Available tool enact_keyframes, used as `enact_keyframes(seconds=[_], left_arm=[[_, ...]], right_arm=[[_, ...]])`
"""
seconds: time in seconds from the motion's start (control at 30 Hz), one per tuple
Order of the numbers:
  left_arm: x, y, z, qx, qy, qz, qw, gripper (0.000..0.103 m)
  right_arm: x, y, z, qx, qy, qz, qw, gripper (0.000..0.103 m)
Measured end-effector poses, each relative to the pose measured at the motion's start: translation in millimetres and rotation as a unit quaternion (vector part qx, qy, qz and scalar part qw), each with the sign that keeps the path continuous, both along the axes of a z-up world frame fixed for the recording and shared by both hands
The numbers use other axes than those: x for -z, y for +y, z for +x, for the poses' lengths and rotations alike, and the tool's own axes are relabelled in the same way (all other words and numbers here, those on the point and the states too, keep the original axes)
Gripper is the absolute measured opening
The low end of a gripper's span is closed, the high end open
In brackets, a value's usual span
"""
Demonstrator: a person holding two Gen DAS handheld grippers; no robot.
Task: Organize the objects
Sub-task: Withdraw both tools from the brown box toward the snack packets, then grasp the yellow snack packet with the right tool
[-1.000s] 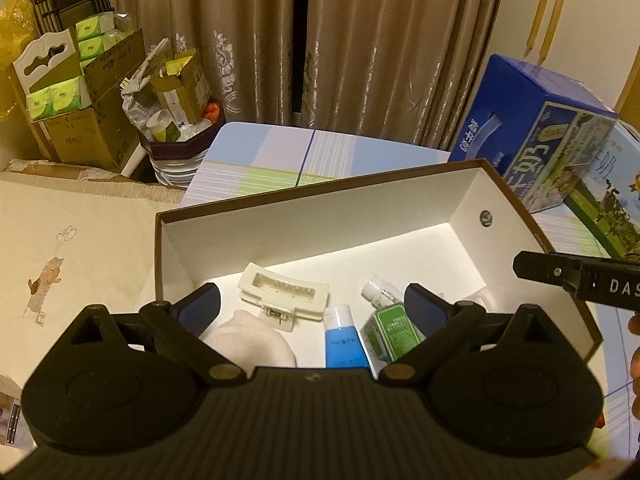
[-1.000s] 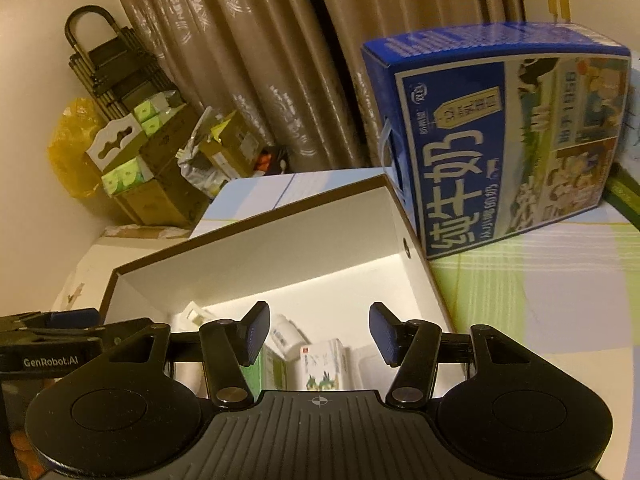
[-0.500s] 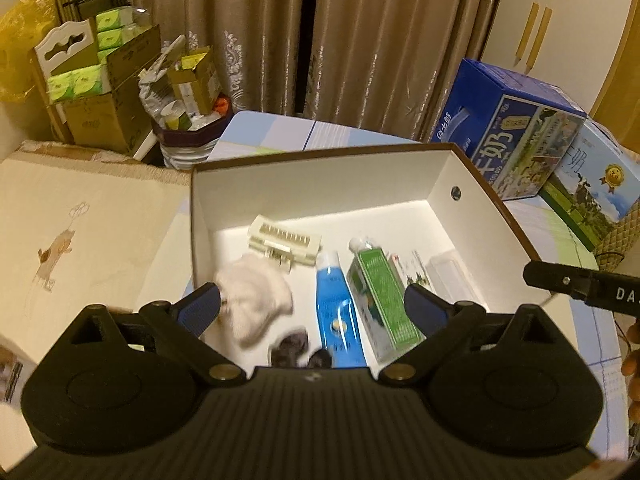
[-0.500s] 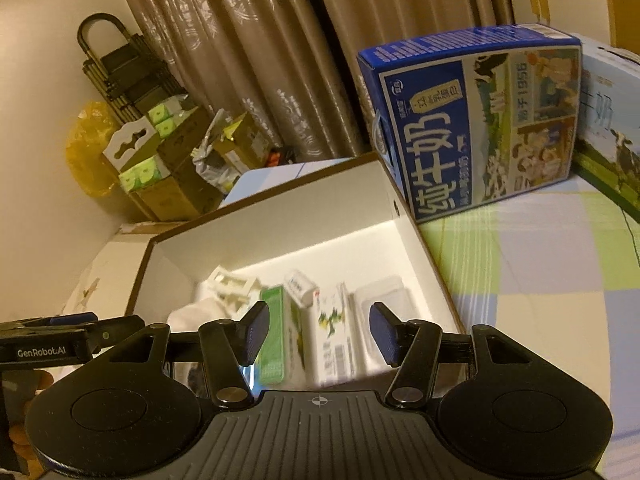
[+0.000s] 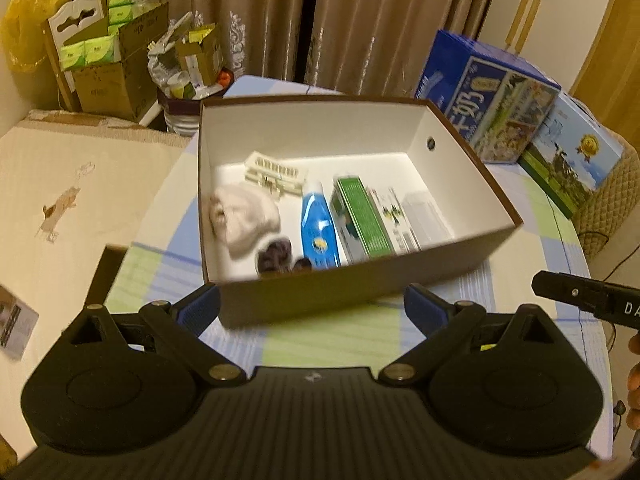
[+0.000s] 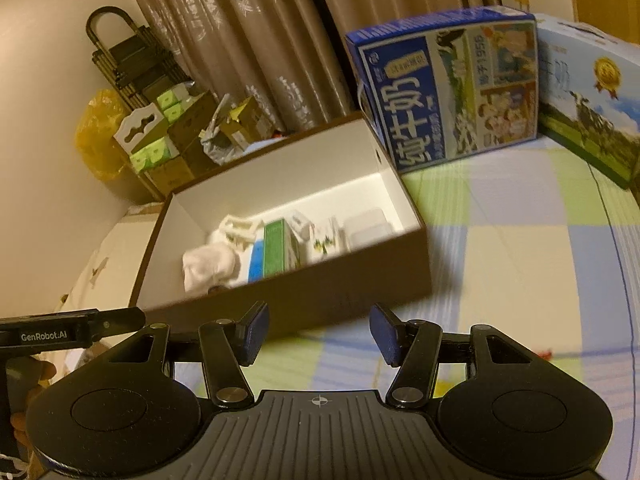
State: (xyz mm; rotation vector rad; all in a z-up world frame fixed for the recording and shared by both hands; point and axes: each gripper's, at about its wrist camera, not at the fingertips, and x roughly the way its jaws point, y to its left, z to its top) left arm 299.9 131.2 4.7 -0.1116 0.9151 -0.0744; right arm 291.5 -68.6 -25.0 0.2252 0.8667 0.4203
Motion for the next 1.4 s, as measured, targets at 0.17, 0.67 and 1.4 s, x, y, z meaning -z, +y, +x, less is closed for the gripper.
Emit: enact_keyframes(seconds=[0.17, 0.67, 1.4], left_arm=[[9.7, -18.4, -24.7, 0.008, 0.018, 0.0, 0.9998, 0.097], [46.2, -83.3, -64.2, 0.075, 0.064, 0.007, 0.9951, 0.097], [89.2, -67.5, -44.9, 0.048, 0.098, 0.052, 0.9927, 0.097]], right_arm=[[11.2, -20.1, -27.8, 0.004, 0.017, -0.003, 1.0, 0.053], [47.5, -90.6, -98.3, 0.049, 0.079, -0.035, 0.995, 0.053], [102.7, -42.9, -99.8, -0.054, -0.04, -0.228, 0.971, 0.053]])
